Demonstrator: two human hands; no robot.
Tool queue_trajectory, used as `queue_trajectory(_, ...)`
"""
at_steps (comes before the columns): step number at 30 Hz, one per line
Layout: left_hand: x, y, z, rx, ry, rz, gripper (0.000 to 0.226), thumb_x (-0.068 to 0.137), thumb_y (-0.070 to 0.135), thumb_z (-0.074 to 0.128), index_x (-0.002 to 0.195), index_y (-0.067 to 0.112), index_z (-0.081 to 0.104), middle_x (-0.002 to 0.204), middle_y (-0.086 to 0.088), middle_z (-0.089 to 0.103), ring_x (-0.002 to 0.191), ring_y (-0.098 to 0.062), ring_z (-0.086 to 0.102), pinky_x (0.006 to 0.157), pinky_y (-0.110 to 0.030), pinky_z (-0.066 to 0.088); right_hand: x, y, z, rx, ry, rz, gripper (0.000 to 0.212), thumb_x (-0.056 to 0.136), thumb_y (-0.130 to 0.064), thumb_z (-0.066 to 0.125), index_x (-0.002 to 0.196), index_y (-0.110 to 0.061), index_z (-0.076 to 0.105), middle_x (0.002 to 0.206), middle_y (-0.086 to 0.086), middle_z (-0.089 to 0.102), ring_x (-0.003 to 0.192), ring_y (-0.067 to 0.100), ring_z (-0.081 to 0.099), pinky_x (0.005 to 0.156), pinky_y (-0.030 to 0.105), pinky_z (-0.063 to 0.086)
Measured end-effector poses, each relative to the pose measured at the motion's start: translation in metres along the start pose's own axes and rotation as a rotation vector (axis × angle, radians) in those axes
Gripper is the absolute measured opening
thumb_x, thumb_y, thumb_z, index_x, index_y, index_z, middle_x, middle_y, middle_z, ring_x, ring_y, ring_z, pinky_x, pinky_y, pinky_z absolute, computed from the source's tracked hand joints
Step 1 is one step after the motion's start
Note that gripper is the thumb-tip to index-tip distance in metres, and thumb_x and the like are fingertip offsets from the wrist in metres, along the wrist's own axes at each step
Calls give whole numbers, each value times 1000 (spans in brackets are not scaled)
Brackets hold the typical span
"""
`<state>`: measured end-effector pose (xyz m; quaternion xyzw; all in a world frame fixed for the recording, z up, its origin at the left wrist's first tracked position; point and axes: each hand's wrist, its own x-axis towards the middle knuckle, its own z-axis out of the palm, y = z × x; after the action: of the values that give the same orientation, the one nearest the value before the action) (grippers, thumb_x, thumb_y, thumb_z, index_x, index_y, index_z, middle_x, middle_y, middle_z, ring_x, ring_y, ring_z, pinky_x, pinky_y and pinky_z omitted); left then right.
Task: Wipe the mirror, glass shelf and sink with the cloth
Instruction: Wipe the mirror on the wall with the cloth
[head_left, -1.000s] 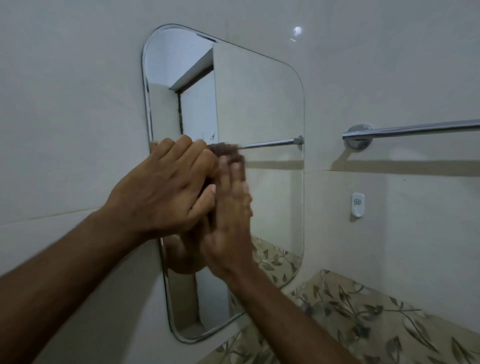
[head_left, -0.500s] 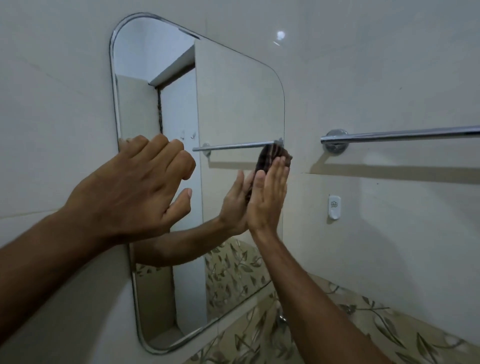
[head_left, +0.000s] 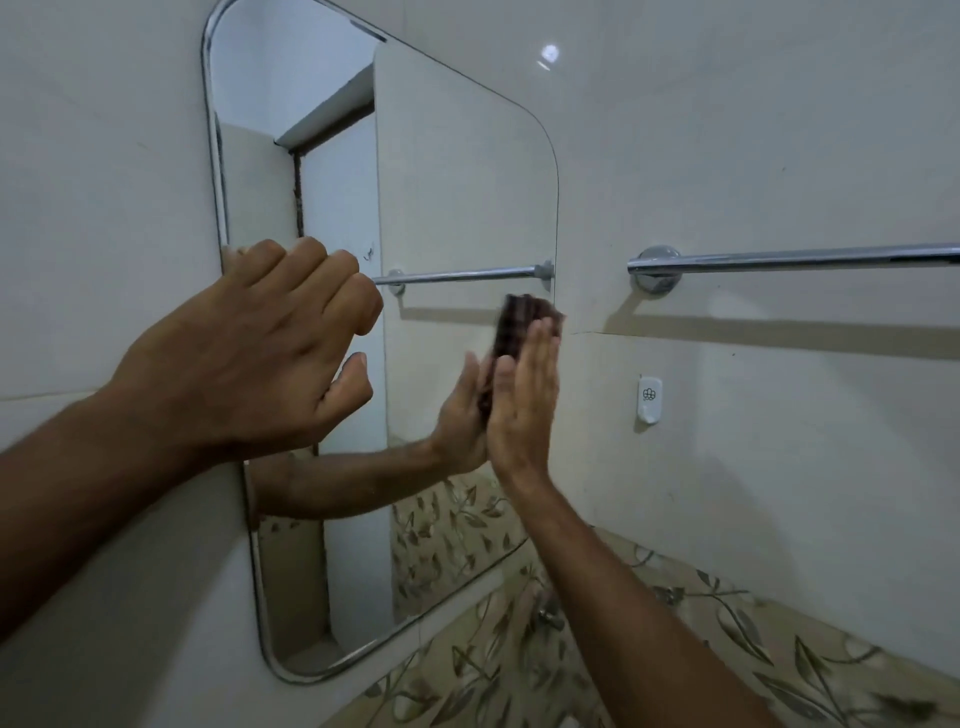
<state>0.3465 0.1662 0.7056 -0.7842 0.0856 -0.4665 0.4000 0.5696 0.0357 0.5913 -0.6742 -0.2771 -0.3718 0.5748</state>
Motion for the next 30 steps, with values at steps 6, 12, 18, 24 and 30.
queue_trajectory(6,1,2,-4,22,-30,-24,38,91,35,24,95,5,47,85,-15,44,78,-30,37,72,-48,34,4,8,-4,18,17,163,65,104,-54,12,160,-27,-3,169,-10,-7,156,6,-8,128,47,6)
queue_trajectory(12,-2,3,-10,-35,-20,-32,23,86,26,33,94,8,44,85,-11,37,79,-28,32,72,-47,32,-127,-68,30,-20,-184,-305,71,104,-58,19,162,-21,2,171,-1,-3,158,23,-4,126,47,2)
queue_trajectory(18,-4,1,-18,-419,85,-116,21,79,21,39,96,10,45,90,0,34,82,-20,32,76,-38,31,-146,-108,28,-18,-297,-621,66,106,-51,21,161,-16,11,171,3,0,158,26,2,125,54,12)
queue_trajectory(24,-2,0,-26,-752,186,-362,31,77,24,40,100,4,46,96,-5,40,89,-24,40,75,-38,37,-70,-142,31,127,-149,-576,61,102,-37,42,155,-13,23,165,8,12,157,29,10,127,48,7)
queue_trajectory(30,-7,9,-25,-511,112,-134,27,74,25,44,93,6,48,90,-7,42,85,-25,37,76,-38,31,-174,-89,36,-51,-270,-479,66,106,-42,29,161,-12,8,170,9,1,158,29,0,126,51,3)
